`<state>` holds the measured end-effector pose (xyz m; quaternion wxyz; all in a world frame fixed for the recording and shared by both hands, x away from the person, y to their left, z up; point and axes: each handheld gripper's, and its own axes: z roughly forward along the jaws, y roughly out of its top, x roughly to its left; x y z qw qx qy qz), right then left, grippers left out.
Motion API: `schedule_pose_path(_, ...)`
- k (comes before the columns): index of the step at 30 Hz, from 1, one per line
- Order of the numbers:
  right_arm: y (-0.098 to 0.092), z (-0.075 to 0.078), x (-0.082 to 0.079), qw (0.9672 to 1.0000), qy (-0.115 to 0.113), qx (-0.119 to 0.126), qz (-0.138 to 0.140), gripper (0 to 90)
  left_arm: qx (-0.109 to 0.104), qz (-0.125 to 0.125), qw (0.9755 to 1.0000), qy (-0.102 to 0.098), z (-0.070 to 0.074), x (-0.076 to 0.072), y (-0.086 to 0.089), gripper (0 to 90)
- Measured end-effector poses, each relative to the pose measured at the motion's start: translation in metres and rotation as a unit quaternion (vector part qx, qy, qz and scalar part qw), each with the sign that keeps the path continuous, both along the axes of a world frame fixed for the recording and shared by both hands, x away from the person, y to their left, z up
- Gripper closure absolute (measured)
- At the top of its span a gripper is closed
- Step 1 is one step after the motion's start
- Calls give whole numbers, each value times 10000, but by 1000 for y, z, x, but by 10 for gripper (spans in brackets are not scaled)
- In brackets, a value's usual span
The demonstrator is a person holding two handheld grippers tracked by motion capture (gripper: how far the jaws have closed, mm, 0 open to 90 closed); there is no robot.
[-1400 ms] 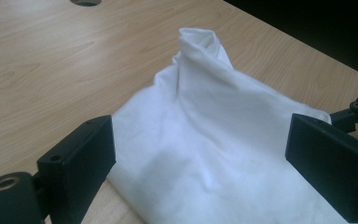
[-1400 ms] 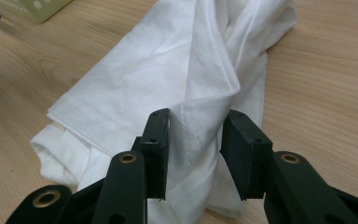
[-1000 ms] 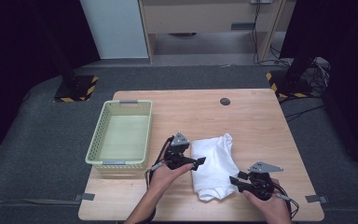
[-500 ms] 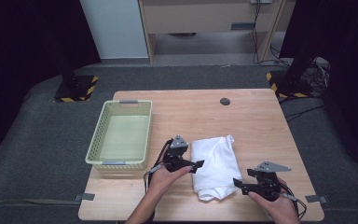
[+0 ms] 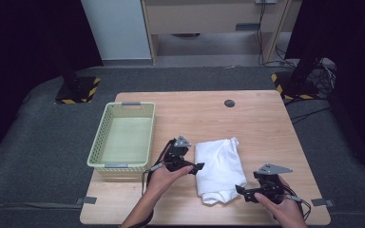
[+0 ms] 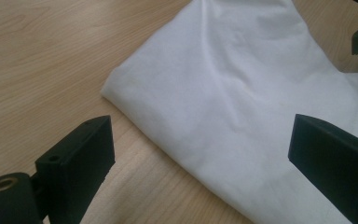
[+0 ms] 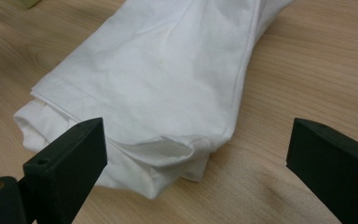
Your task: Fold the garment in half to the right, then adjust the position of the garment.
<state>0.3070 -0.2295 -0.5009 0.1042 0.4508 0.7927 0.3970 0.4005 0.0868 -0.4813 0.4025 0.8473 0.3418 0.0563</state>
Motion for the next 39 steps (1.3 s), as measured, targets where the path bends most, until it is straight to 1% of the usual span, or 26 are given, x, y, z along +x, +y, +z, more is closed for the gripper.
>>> schedule_pose_path(1, 0, 2, 1, 10000, 5, -28, 16, 57, 135, -30, 9999, 10, 3, 3, 0, 67)
schedule_pose_path(2, -1, 3, 1, 10000, 14, -49, 32, 60, 193, -52, 9998, 21, 5, 5, 0, 67)
schedule_pose_path(3, -1, 3, 1, 10000, 14, -49, 32, 60, 193, -52, 9998, 21, 5, 5, 0, 68)
schedule_pose_path(4, -1, 3, 1, 9999, 15, -104, 77, 71, 267, -63, 9996, 57, 6, 6, 0, 69)
schedule_pose_path(5, -1, 3, 1, 9999, 15, -104, 77, 71, 316, -82, 9994, 66, 7, 8, 0, 69)
schedule_pose_path(6, -1, 4, 2, 9998, 61, -139, 124, 81, 447, -146, 9988, 100, 10, 12, -1, 73)
schedule_pose_path(7, -1, 4, 2, 9997, 95, -158, 162, 88, 447, -146, 9988, 100, 10, 12, -1, 73)
schedule_pose_path(8, -1, 4, 2, 9995, 117, -184, 213, 96, 552, -180, 9982, 143, 12, 16, -2, 77)
schedule_pose_path(10, -1, 4, 2, 9992, 172, -225, 287, 110, 584, -183, 9980, 168, 15, 21, -3, 86)
schedule_pose_path(11, -1, 4, 2, 9992, 172, -225, 287, 110, 584, -183, 9980, 168, 15, 21, -3, 94)
schedule_pose_path(12, -1, 5, 4, 9988, 177, -284, 364, 112, 637, -204, 9976, 177, 16, 27, -6, 112)
schedule_pose_path(13, -1, 6, 4, 9985, 214, -310, 393, 111, 682, -177, 9974, 158, 17, 30, -7, 120)
schedule_pose_path(14, -1, 6, 4, 9985, 214, -310, 393, 111, 682, -177, 9974, 158, 17, 30, -7, 125)
schedule_pose_path(15, -1, 7, 8, 9980, 216, -380, 447, 110, 732, -152, 9970, 186, 17, 35, -9, 133)
schedule_pose_path(17, -2, 7, 9, 9980, 212, -383, 461, 111, 761, -148, 9967, 226, 16, 40, -11, 143)
schedule_pose_path(20, -3, 9, 13, 9978, 215, -415, 470, 120, 860, -109, 9958, 288, 13, 49, -17, 157)
schedule_pose_path(22, -3, 9, 14, 9978, 229, -401, 479, 121, 922, -109, 9952, 318, 11, 52, -20, 163)
schedule_pose_path(28, -3, 6, 18, 9976, 278, -389, 510, 134, 1010, -98, 9940, 408, 2, 57, -23, 168)
schedule_pose_path(39, 1, -1, 22, 9963, 459, -362, 629, 138, 1064, -24, 9929, 524, -6, 62, -20, 173)
